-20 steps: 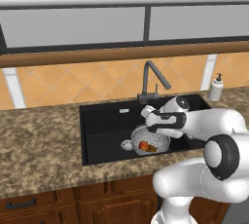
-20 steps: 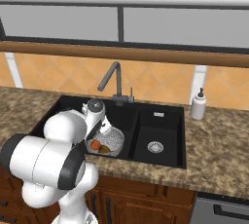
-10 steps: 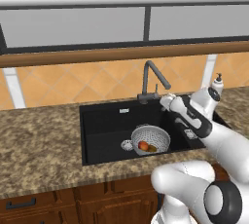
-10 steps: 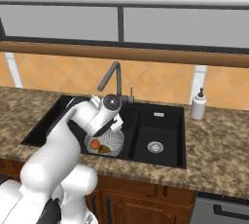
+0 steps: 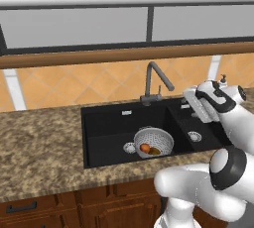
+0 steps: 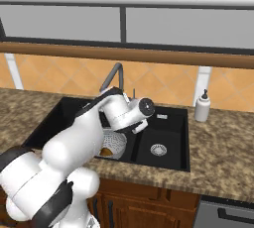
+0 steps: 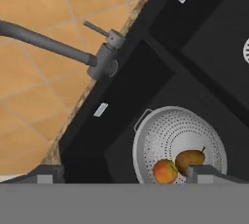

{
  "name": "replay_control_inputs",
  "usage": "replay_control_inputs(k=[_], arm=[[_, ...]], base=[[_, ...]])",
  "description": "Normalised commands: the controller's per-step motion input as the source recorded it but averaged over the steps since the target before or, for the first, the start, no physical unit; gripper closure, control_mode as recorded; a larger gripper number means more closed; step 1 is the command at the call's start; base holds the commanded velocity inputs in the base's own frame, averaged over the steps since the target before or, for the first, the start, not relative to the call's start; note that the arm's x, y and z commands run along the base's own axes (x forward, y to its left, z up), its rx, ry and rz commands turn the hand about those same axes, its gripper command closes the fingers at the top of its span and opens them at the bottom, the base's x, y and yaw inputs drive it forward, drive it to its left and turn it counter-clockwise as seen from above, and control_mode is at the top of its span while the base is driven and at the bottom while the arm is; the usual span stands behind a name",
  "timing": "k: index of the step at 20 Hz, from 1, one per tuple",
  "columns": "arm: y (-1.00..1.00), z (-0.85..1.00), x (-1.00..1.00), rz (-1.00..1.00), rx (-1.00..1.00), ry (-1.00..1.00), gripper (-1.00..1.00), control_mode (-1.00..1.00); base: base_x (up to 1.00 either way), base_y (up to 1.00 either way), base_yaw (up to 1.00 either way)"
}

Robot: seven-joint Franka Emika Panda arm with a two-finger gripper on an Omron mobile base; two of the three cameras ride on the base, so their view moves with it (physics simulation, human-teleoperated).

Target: Put the colander in the sink, put the apple, pear in the colander, and turn on the sink faucet and pour water over the colander.

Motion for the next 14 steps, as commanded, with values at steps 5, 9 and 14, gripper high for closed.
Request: replay_control_inputs(k=[5, 9, 14], arm=[[-0.04, 0.00, 1.00, 0.01, 0.16, 0.00, -1.00, -1.00], [0.00, -0.01, 0.99, 0.01, 0.08, -0.01, -1.00, -1.00], [0.00, -0.24, 0.85, 0.01, 0.00, -0.06, -1.00, -1.00]], base=[[0.00, 0.00, 0.00], [0.00, 0.00, 0.00], [0.00, 0.00, 0.00]])
